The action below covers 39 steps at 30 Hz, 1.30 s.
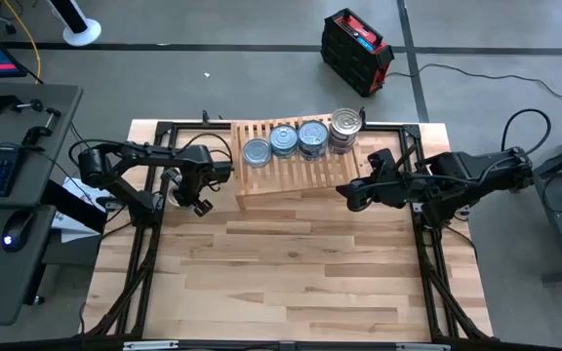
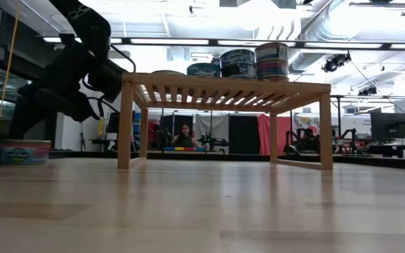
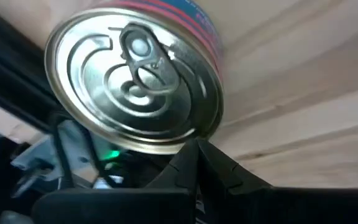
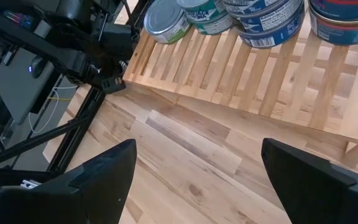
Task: Stack canned seafood by type on shelf
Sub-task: Stack the pink tuna can on the stacked pink tuna cans on the shelf
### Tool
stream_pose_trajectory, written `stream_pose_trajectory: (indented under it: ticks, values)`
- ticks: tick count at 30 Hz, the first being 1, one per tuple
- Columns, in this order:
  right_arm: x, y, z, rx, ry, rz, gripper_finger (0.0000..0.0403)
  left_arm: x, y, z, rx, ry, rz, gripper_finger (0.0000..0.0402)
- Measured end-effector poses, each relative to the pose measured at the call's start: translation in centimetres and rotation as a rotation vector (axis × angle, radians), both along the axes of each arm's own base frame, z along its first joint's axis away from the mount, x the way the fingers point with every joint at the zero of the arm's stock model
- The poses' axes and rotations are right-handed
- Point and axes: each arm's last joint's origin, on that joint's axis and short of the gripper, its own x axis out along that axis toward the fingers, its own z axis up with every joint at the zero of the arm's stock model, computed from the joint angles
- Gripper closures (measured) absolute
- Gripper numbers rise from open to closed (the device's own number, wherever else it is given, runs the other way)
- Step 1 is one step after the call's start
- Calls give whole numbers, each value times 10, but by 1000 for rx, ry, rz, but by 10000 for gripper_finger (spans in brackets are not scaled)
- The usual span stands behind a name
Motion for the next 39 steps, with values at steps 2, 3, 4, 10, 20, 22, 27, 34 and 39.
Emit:
stream_pose_trajectory:
  ticks: [2,3,4,10,20,22,27,34,39]
  values:
    - [0,0,0,0,0,0,66,2,-3,1,7,-27,-3,401]
    - [0,0,0,0,0,0,66,3,-4,1,15,-35,-8,401]
    - [0,0,0,0,0,0,66,3,-4,1,33,-38,-9,401]
    - [0,0,0,0,0,0,66,0,-1,10,173,-75,-14,401]
    - [0,0,0,0,0,0,66,-25,-7,59,451,-329,170,401]
    - [0,0,0,0,0,0,66,-31,-7,63,527,-403,260,401]
    - [0,0,0,0,-1,-1,66,-42,-9,43,588,-509,514,401]
    - [0,0,1,2,-7,-1,66,-51,-22,21,689,-548,698,401]
    - [0,0,1,1,-7,1,66,-48,-29,9,714,-538,713,401]
